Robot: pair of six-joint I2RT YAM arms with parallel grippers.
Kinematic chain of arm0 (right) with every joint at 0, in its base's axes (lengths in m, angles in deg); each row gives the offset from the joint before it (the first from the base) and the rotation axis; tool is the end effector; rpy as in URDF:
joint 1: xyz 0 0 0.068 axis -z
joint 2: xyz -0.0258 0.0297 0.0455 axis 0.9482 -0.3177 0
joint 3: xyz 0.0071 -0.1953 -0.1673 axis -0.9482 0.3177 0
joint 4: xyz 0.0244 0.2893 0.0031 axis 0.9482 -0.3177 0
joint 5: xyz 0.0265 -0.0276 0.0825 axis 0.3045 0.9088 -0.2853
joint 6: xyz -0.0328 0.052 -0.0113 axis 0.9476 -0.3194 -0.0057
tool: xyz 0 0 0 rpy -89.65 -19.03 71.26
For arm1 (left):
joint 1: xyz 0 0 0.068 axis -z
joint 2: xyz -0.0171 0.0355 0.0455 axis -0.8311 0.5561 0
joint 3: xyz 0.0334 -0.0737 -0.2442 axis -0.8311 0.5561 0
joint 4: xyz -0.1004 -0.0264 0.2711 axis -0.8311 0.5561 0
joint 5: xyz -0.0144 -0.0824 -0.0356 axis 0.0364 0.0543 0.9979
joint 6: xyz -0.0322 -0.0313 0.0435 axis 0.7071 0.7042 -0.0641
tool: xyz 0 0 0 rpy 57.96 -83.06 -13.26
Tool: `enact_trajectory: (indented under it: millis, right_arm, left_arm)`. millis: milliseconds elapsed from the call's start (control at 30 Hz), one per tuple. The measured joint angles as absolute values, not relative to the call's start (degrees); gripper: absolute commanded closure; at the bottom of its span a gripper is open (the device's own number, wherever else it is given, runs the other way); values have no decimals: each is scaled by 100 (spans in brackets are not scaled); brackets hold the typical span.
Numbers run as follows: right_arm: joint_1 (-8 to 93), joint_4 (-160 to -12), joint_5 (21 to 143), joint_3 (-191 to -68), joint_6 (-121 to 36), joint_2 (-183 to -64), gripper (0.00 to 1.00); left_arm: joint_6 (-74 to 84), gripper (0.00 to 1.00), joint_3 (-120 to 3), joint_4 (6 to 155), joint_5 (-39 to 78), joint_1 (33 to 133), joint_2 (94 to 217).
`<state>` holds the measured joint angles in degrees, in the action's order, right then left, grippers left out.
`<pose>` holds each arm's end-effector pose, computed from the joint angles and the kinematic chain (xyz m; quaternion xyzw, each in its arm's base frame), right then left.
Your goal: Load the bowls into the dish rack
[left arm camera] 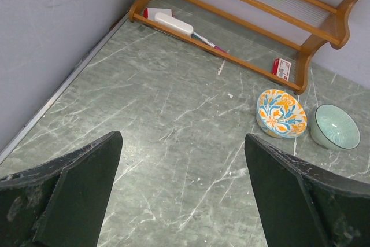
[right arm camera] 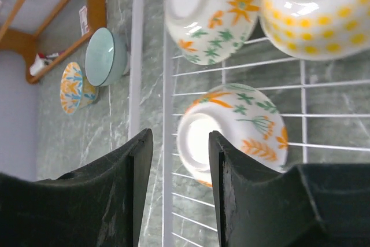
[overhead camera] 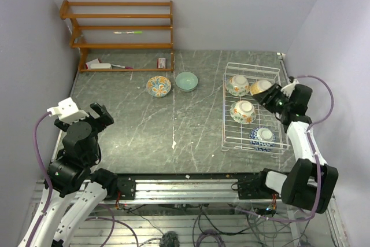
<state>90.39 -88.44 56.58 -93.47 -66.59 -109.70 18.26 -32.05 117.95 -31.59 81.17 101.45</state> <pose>0.2858 -0.0704 0.2072 0.2258 0.8164 0.2961 0.4415 0.1246 -0.0221 0.3510 -0.2319 0.7189 0.0068 0.6553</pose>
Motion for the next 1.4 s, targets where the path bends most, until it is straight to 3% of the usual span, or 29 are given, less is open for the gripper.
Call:
enact_trajectory:
  millis: [233, 533, 967, 1400]
  right_arm:
    - [7564, -9272, 6571, -9944, -6432, -10847, 55]
    - [6836, -9552, 7087, -9944, -6426, -11239, 55]
    - [6626, -9950, 7603, -9944, -6148, -11586, 54]
    - [6615, -10254, 9480, -9944, -5864, -11521, 54]
  left_arm:
    - [1826, 2, -3205, 11795, -3148, 8117, 10123]
    - [1826, 2, -3205, 11797, -3150, 8117, 10086]
    - [1828, 2, -3205, 11801, -3150, 8117, 10042]
    - [1826, 2, -3205, 11801, -3150, 8117, 10038]
